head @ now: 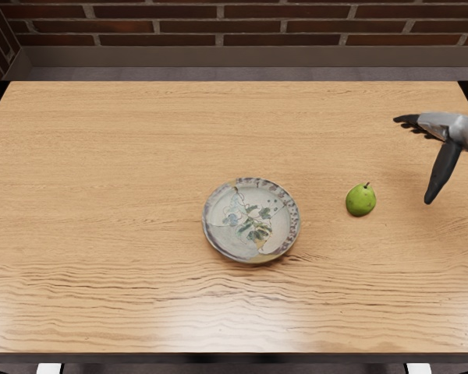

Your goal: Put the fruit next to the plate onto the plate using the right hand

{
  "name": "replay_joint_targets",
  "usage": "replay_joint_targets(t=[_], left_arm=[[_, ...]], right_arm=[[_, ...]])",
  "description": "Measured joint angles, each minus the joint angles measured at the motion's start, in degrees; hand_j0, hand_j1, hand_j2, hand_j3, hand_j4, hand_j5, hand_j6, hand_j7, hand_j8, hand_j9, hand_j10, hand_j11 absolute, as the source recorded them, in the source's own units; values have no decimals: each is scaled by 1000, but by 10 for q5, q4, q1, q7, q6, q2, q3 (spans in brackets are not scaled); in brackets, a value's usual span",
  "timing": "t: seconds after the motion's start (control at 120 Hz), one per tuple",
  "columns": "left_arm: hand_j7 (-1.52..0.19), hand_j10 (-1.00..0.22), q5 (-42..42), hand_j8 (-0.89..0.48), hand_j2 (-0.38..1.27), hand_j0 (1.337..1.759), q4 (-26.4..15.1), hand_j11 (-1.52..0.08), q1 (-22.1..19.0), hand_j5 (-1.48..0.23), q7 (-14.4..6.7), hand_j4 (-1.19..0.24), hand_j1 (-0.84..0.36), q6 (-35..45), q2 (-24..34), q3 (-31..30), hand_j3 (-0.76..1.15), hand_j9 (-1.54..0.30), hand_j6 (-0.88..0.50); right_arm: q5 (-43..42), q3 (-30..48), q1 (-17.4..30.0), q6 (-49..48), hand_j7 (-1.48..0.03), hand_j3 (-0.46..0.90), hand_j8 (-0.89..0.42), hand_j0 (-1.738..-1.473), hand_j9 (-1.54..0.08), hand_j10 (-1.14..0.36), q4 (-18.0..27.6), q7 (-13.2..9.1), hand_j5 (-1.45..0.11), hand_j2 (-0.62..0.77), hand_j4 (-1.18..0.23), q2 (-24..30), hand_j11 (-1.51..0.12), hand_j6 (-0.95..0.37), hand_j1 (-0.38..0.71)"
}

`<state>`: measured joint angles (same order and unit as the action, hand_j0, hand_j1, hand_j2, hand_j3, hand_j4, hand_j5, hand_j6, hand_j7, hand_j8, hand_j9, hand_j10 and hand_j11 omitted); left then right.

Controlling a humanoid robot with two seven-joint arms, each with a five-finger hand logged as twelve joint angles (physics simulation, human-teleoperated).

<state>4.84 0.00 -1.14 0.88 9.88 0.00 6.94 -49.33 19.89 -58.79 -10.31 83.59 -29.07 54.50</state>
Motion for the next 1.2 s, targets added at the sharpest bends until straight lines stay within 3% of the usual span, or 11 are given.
replay_joint_targets(t=[0.225, 0.6, 0.925, 1.2], left_arm=[[0, 0, 0, 0, 0, 1658, 0, 0, 0, 0, 0, 0, 349, 0, 0, 0, 0, 0, 0], [0, 0, 0, 0, 0, 1658, 0, 0, 0, 0, 0, 0, 349, 0, 0, 0, 0, 0, 0], [0, 0, 0, 0, 0, 1658, 0, 0, 0, 0, 0, 0, 349, 0, 0, 0, 0, 0, 0], [0, 0, 0, 0, 0, 1658, 0, 0, 0, 0, 0, 0, 349, 0, 0, 0, 0, 0, 0]], right_arm=[[-66, 0, 65, 118, 0, 0, -7, -1658, -1, -5, 34, -7, -1, 2, -6, -18, 0, -9, -349], [-76, 4, 81, 158, -8, 0, -12, -1658, -9, -11, 38, -7, -9, 1, -11, -91, -8, -14, -342], [-133, 1, 107, 196, -88, 0, -73, -1658, -88, -71, 38, -7, -88, -11, -72, -108, -88, -74, -270], [-150, 1, 130, 203, -224, 0, -178, -1658, -224, -176, 39, -7, -225, -31, -177, -109, -224, -179, -145]])
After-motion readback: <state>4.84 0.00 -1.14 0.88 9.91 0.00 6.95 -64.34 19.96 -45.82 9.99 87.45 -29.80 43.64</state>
